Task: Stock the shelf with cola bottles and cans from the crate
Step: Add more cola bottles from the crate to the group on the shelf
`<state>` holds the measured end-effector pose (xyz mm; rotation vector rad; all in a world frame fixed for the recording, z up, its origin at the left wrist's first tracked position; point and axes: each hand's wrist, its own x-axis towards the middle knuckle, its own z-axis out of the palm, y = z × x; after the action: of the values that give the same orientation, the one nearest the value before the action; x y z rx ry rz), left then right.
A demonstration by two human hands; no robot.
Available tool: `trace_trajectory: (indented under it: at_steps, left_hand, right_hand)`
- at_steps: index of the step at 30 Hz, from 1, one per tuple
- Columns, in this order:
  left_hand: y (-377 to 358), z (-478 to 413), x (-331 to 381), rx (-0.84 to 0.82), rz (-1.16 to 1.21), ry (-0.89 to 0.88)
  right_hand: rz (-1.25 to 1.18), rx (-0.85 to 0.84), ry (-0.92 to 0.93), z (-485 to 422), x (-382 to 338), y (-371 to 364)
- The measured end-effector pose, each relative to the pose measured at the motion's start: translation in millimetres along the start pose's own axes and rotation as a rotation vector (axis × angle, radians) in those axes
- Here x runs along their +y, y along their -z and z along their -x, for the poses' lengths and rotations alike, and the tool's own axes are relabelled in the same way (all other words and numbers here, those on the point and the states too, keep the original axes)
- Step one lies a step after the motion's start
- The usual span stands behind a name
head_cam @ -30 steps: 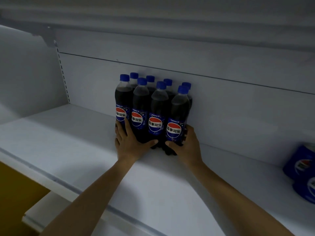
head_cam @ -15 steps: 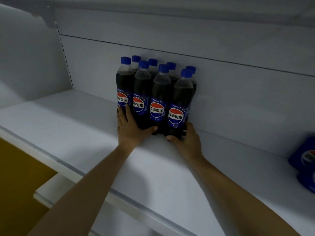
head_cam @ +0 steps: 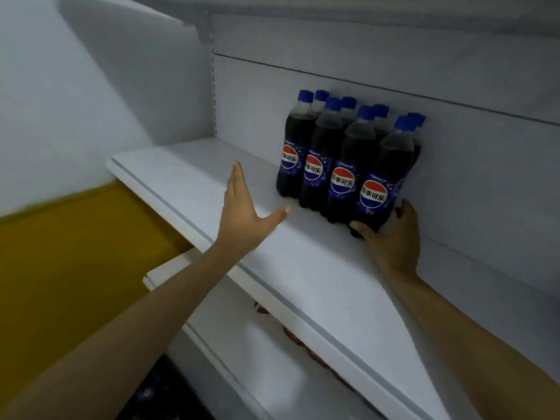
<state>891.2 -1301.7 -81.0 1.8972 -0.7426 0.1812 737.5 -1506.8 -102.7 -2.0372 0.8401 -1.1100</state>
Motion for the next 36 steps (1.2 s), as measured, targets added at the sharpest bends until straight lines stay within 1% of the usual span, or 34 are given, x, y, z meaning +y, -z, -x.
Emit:
trace_trajectory:
  at_steps: [2, 4, 7, 9, 11, 13, 16, 18, 21, 24, 28, 30, 33, 36]
  left_hand:
    - [32, 19, -9, 0.057, -0.049, 0.005]
    - [60, 40, -20, 0.070, -0.060, 0.004]
    - [105, 78, -42, 0.073, -0.070, -0.002]
    - [144, 108, -67, 0.068, -0.146, -0.003]
    - [191, 144, -102, 0.032, -0.241, 0.040]
    - [244, 185, -142, -0.021, -0.320, 0.117]
    - [317, 250, -199, -0.124, -0.404, 0.244]
    - [352, 288, -230, -0.168, -0.416, 0.342]
    - [380, 331, -260, -0.231, -0.426, 0.452]
    - [386, 350, -286, -0.317, -0.451, 0.517]
    - [376, 348, -318, -0.446, -0.394, 0.571]
    - [370, 347, -329, -0.518, -0.354, 0.592]
    - [354, 341, -361, -0.636, -0.334, 0.629]
    - [345, 335, -380, -0.765, -0.316, 0.703]
  right_hand:
    - [-0.015, 0.065, 0.058, 13, -23, 0]
    - [-0.066, 0.046, 0.103, 39, -54, -11]
    - [-0.110, -0.124, 0.211, 101, -109, -42]
    - [-0.106, -0.255, 0.263, 151, -142, -69]
    - [-0.086, -0.373, 0.294, 203, -167, -100]
    - [-0.088, -0.500, 0.271, 260, -187, -133]
    - [-0.100, -0.682, 0.169, 347, -209, -180]
    - [-0.104, -0.771, 0.104, 399, -218, -207]
    - [-0.102, -0.894, -0.007, 460, -221, -240]
    - [-0.086, -0.987, -0.119, 502, -219, -259]
    - [-0.133, -0.994, -0.297, 521, -195, -271]
    - [-0.123, -0.980, -0.415, 519, -173, -272]
    - [-0.093, -0.913, -0.615, 511, -126, -289]
    - [-0.058, -0.913, -0.799, 513, -95, -309]
